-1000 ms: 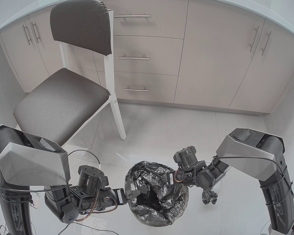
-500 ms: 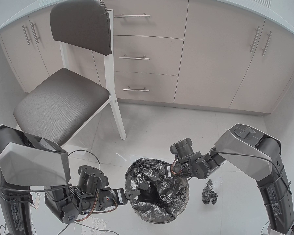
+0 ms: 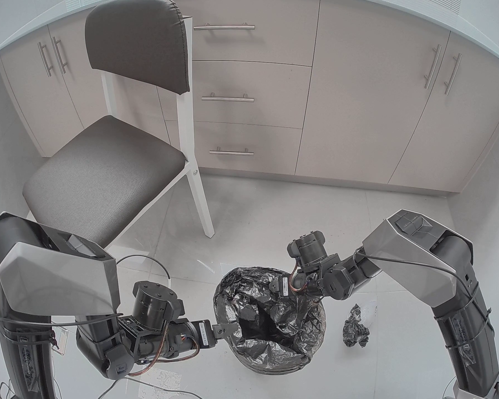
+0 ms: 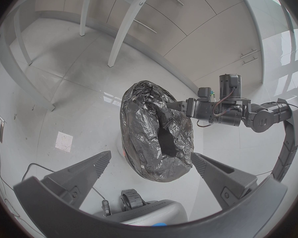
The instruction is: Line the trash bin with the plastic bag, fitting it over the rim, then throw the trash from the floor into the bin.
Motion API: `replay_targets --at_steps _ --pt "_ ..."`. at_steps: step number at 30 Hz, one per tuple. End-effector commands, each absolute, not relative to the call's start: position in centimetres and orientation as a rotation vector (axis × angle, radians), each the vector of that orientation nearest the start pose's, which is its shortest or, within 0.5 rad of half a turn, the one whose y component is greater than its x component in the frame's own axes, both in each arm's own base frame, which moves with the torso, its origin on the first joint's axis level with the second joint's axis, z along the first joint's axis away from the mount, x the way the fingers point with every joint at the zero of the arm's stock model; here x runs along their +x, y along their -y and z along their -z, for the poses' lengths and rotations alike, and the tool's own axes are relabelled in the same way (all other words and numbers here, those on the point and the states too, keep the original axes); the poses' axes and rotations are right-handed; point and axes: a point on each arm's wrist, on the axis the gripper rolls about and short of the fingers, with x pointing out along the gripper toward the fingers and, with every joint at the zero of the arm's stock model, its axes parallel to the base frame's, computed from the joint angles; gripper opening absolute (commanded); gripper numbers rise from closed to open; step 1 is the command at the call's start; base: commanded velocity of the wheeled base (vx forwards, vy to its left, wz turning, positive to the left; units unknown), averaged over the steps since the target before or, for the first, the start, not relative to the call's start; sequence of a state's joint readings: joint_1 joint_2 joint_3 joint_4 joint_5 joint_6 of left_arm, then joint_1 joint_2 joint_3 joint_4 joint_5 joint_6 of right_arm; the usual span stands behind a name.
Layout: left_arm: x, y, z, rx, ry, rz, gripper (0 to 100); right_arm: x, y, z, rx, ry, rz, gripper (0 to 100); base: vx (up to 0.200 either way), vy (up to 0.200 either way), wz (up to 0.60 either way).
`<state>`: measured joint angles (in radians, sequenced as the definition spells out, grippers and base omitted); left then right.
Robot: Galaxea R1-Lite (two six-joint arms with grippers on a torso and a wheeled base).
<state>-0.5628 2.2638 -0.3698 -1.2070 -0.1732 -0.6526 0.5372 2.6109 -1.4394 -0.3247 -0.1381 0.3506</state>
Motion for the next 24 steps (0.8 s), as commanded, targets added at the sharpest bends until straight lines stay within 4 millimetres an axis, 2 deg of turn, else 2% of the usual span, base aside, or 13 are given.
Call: replay_targets --at_steps 1,6,8,24 --pt "24.0 15.6 2.4 -0.461 -0.889 0.452 100 39.8 -23.4 5.8 0.045 -0.859 -0.227 100 0.0 0.0 0.0" --pt "24.0 15.6 2.4 -0.461 -0.89 0.451 100 39.0 -23.1 5.2 0.054 -0.841 -0.245 100 0.0 0.0 0.0" --pt "24.0 15.6 2.4 -0.461 -0.889 0.452 100 38.9 -23.0 5.6 0.048 -0.837 -0.256 100 0.0 0.0 0.0" --pt "24.0 15.6 2.4 -0.461 -0.889 0.452 100 40.4 -23.2 5.9 0.044 -0.813 -0.219 100 0.0 0.0 0.0"
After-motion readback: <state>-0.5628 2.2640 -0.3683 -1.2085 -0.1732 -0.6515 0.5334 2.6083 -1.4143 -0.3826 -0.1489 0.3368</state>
